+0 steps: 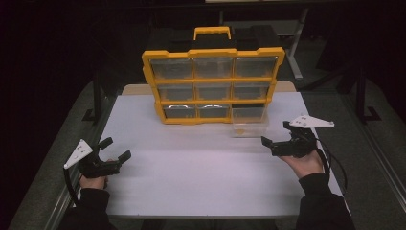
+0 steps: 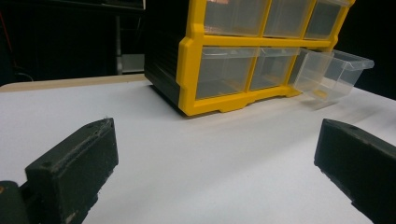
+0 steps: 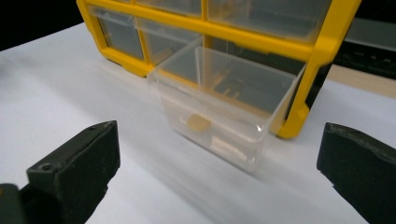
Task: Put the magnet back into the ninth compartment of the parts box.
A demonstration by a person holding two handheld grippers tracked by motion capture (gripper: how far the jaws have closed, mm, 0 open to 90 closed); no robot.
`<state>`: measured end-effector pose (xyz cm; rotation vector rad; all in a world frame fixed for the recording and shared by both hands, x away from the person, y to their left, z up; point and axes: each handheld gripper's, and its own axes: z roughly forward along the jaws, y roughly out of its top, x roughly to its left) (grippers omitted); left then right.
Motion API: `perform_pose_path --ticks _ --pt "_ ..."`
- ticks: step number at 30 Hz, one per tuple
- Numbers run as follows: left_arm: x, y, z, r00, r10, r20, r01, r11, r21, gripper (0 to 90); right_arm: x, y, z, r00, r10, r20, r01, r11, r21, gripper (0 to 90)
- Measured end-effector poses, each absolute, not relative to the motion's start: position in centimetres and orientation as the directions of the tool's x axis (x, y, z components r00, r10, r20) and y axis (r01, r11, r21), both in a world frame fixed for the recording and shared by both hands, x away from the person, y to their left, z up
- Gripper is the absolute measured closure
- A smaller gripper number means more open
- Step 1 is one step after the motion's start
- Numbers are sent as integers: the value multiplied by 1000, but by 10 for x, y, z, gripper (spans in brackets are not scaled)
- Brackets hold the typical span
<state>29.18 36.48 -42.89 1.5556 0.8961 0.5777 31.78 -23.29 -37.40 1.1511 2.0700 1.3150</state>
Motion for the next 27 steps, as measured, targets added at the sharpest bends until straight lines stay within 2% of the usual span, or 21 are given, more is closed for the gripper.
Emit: perform_pose_path --ticks 27 --pt "291 364 -430 589 799 -119 226 -22 974 0 288 -252 -415 -521 847 105 390 127 912 0"
